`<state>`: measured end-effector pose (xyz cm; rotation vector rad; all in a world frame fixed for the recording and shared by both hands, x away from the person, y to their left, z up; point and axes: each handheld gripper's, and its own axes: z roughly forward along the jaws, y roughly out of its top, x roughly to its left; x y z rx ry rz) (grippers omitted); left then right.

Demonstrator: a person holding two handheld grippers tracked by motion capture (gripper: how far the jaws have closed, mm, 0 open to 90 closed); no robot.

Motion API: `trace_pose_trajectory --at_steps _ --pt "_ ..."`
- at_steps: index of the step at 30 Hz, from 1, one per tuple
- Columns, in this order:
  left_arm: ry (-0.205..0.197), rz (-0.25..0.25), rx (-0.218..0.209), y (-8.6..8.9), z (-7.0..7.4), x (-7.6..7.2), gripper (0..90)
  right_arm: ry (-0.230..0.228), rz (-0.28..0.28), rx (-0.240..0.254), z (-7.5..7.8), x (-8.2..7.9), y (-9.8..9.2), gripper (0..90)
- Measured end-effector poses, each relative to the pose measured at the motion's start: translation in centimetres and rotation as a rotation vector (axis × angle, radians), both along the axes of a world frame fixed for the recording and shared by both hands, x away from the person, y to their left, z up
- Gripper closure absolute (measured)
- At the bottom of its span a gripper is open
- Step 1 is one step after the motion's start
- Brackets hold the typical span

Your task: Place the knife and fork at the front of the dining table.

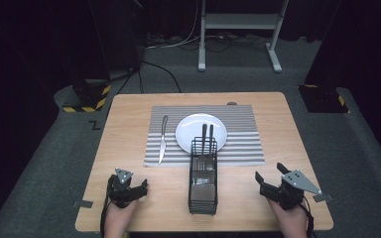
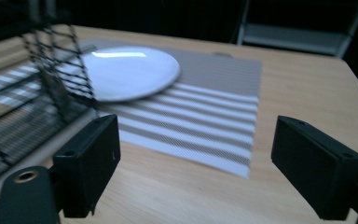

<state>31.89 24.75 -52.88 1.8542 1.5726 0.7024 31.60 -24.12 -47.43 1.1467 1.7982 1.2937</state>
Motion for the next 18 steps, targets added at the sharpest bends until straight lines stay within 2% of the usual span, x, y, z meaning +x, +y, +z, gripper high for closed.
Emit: trace_pose_trajectory --at_steps 5,7,9,14,18 --pt "0.004 0.010 -0.016 0.0 0.0 0.0 15.3 -0.082 0.017 0.028 1.3 -0.4 1.8 16.4" --pt "0.005 0.014 -0.016 0.0 0.0 0.0 15.3 -0.094 0.020 0.037 1.5 -0.5 2.1 17.9" --pt "0.004 0.016 -0.016 0.0 0.0 0.0 15.3 -0.127 0.028 0.069 2.3 -0.4 3.0 19.7" --pt "0.005 0.014 -0.018 0.0 0.0 0.0 15.0 -0.155 0.030 0.111 3.6 0.4 4.4 23.6" --pt "0.005 0.014 -0.016 0.0 0.0 0.0 14.9 -0.163 0.042 0.115 4.2 1.0 5.4 27.5"
